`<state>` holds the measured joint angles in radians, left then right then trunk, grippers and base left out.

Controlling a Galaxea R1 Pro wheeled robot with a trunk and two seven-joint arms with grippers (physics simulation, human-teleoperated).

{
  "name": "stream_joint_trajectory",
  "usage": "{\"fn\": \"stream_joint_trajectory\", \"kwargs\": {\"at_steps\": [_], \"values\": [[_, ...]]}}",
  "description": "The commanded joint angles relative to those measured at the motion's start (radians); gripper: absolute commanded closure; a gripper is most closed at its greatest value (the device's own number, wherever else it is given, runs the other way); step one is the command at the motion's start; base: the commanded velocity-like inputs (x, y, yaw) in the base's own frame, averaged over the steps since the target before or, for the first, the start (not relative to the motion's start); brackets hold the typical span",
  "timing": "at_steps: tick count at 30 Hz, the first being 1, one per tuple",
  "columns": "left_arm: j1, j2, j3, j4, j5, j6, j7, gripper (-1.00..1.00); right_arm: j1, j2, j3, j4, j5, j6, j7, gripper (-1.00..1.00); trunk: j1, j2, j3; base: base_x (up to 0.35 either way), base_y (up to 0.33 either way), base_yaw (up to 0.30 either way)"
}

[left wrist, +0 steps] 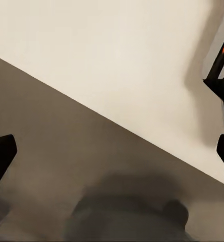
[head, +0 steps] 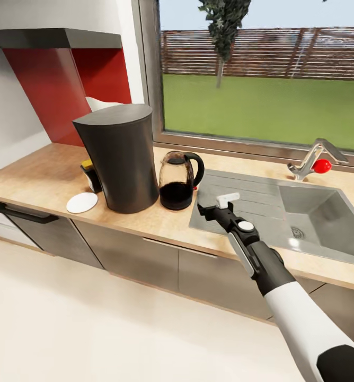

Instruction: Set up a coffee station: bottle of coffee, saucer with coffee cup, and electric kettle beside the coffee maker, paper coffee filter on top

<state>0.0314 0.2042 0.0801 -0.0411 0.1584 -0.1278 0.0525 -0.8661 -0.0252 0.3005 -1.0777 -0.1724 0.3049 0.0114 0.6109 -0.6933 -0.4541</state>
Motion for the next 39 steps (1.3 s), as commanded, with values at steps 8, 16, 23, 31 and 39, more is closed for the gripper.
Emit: {"fn": "stream_joint_trajectory", "kwargs": {"at_steps": [8,16,23,31,39], "values": [[-0.069,0.002,0.007,-0.028,0.001,-0.005,0.000,-1.00,0.070,-0.008,-0.001,-0.005,-0.007,-0.002,-0.002,-1.00,0.000,-0.001,-0.001,0.000,0.000,0.000],[-0.074,0.002,0.009,-0.105,0.001,-0.006,0.001,-1.00,0.178,-0.007,-0.067,-0.007,-0.007,-0.115,-0.002,-1.00,0.000,-0.001,-0.001,-0.079,0.161,0.000],[-0.074,0.003,0.009,-0.134,0.001,-0.010,0.003,-1.00,0.225,-0.007,-0.072,-0.006,-0.007,-0.154,-0.002,-1.00,0.000,-0.001,-0.001,-0.068,0.183,0.000],[-0.074,0.001,0.010,-0.147,0.003,-0.011,0.002,-1.00,0.299,-0.007,-0.072,-0.005,-0.007,-0.236,-0.004,-1.00,0.000,-0.001,-0.001,-0.033,0.204,0.000],[-0.076,-0.004,0.010,-0.149,0.003,-0.013,0.002,-1.00,0.428,0.002,-0.076,0.014,-0.008,-0.279,-0.114,-1.00,0.000,-0.001,-0.001,-0.005,0.019,0.000]]}}
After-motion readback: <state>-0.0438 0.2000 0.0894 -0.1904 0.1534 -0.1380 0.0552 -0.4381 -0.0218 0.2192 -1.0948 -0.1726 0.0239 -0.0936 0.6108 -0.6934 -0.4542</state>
